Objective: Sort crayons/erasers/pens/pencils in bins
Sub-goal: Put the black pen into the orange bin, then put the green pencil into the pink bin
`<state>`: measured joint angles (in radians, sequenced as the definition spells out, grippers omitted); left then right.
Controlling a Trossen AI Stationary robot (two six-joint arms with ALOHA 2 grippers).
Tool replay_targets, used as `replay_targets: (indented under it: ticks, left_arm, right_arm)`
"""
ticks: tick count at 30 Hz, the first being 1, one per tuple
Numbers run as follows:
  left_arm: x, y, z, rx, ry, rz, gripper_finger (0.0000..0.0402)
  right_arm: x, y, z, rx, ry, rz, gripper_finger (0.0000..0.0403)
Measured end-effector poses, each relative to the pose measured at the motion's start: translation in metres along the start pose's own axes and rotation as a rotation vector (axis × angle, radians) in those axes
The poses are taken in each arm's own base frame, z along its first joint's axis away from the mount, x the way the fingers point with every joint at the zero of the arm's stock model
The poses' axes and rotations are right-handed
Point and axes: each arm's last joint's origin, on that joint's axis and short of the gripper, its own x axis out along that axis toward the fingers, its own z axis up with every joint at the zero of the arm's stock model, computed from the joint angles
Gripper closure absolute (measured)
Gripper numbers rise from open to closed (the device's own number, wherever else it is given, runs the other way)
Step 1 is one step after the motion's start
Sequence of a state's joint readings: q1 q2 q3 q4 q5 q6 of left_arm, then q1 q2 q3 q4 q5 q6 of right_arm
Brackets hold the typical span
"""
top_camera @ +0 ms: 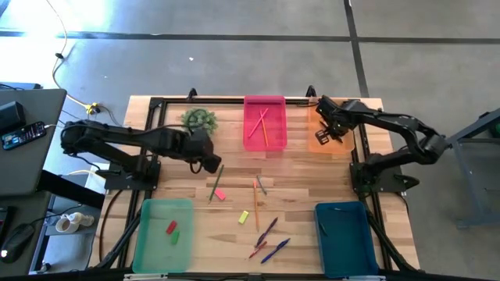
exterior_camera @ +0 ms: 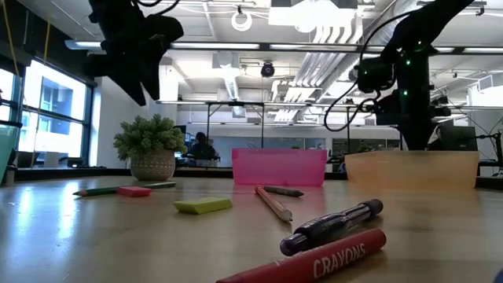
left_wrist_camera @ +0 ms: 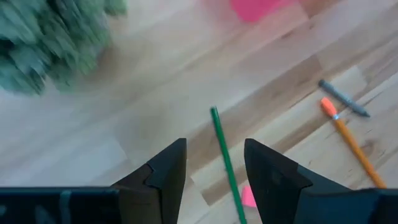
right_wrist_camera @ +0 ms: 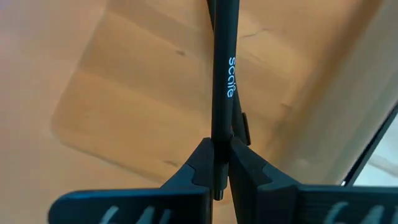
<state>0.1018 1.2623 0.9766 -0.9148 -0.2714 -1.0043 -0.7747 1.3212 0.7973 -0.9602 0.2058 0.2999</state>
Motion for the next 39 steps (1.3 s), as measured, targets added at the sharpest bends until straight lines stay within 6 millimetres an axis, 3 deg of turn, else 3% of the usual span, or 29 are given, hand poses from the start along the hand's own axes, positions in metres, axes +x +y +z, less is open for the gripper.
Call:
replay_targets:
  ticks: [10,21,39]
  left_arm:
    - [0.031,-0.025,-0.027,-0.034,0.132,0.072,0.0253]
    - [0.065,-0.053,-0.044,-0.03,0.198,0.019,0.0255]
    - [0.109,-0.052,-0.049,-0.093,0.249,0.167,0.0262]
  right_arm:
    - [0.019,0.001,0.008,-0.082,0.074,-0.023,0.0389]
    - [0.02,0.001,0.009,-0.138,0.067,-0.019,0.0299]
    - [0.013,-0.001,0.002,-0.162,0.097,0.003,0.0284]
